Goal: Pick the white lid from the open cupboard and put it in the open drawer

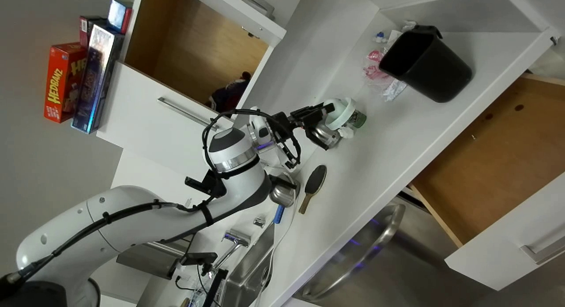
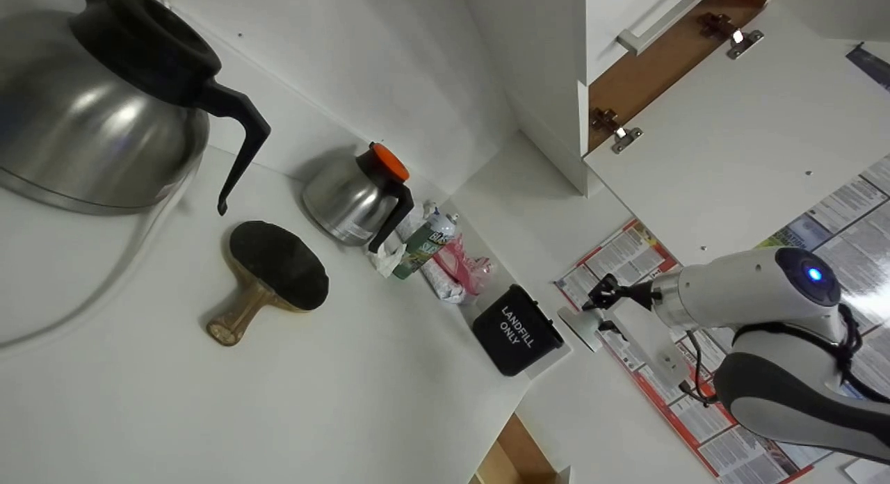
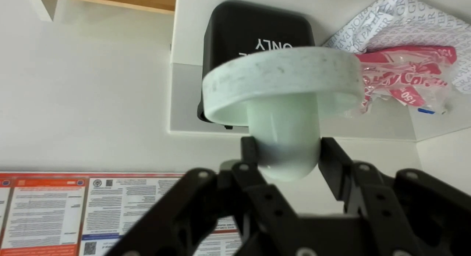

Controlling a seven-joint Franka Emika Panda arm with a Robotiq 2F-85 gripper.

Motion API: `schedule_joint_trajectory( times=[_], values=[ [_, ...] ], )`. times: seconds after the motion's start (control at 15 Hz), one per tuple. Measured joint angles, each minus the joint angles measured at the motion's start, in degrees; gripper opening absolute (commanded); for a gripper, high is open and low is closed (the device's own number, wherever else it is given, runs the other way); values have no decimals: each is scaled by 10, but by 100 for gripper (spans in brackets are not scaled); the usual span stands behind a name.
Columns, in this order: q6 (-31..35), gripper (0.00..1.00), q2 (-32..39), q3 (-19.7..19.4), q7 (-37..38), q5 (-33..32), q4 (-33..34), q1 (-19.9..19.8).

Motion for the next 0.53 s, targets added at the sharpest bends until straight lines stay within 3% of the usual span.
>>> schedule_joint_trajectory(
  times=[0.2, 0.27, 0.53],
  values=[
    [0, 47, 4, 0, 0, 0, 0, 0],
    [0, 22, 5, 0, 0, 0, 0, 0],
    [-1, 22, 11, -1, 1, 0, 0, -3]
  ],
)
